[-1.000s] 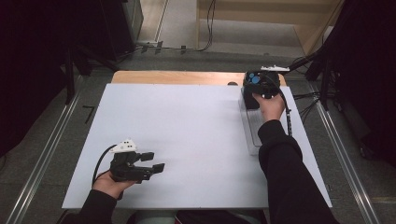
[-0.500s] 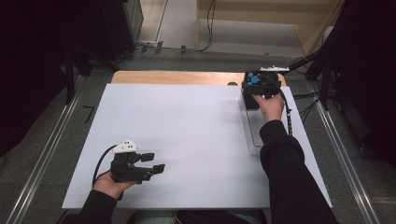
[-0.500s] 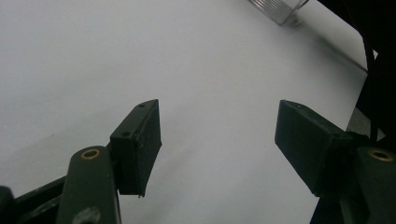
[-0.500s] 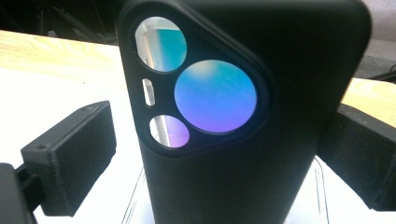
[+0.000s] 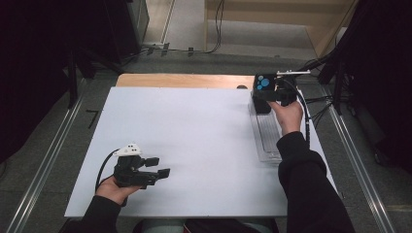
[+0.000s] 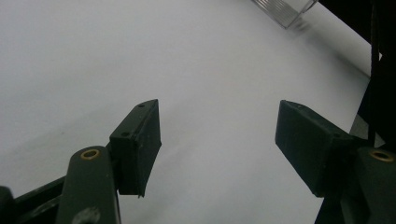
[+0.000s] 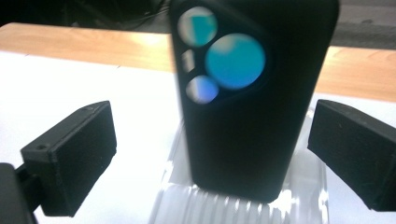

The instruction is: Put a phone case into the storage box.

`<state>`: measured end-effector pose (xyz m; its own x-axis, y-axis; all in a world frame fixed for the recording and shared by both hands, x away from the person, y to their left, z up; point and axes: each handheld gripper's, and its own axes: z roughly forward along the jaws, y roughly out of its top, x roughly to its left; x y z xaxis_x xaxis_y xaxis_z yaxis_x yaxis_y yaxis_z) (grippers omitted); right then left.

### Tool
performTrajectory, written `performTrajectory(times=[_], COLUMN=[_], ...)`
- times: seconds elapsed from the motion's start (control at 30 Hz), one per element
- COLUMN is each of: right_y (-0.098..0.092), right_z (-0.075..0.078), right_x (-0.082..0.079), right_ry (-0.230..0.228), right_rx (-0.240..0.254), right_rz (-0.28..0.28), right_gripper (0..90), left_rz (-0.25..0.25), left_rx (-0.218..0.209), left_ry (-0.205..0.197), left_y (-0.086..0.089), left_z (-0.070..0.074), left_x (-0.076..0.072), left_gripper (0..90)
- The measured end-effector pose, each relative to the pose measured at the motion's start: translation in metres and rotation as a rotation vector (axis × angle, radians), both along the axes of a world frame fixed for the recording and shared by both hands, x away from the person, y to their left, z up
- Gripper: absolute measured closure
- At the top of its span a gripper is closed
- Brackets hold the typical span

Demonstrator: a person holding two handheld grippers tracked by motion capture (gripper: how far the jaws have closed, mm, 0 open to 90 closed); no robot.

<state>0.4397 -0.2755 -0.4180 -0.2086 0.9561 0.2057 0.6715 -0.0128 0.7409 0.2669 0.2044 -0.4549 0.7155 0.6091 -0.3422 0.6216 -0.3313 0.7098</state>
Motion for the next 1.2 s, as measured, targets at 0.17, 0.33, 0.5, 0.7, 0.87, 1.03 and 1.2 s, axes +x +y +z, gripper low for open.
performTrajectory(times=[0.17,0.33,0.5,0.7,0.87,1.03,1.2], right_y=[0.008,0.018,0.027,0.042,0.049,0.057,0.064], right_z=[0.003,0.005,0.003,-0.001,-0.001,0.002,0.005], right_x=[-0.017,-0.033,-0.048,-0.062,-0.074,-0.088,-0.101], right_ry=[0.006,0.008,0.010,0.034,0.023,0.006,-0.012], right_rx=[0.023,0.029,0.049,0.034,0.052,0.040,0.061], right_rz=[0.072,0.164,0.228,0.284,0.349,0.417,0.472], right_gripper=[0.0,0.0,3.9,9.7,14.2,18.7,21.4], left_rz=[0.000,-0.003,-0.009,-0.024,-0.034,-0.047,-0.061], left_rx=[0.005,0.005,0.003,0.008,0.003,0.005,0.005], left_ry=[-0.004,0.004,0.012,0.018,0.022,0.025,0.024], left_y=[0.000,0.001,0.002,0.002,0.001,0.000,-0.002], left_z=[0.002,0.002,0.001,0.001,0.001,0.000,0.001], left_x=[0.003,0.008,0.011,0.014,0.015,0.016,0.015], left_gripper=[31.3,31.3,31.3,31.3,31.2,31.2,31.2])
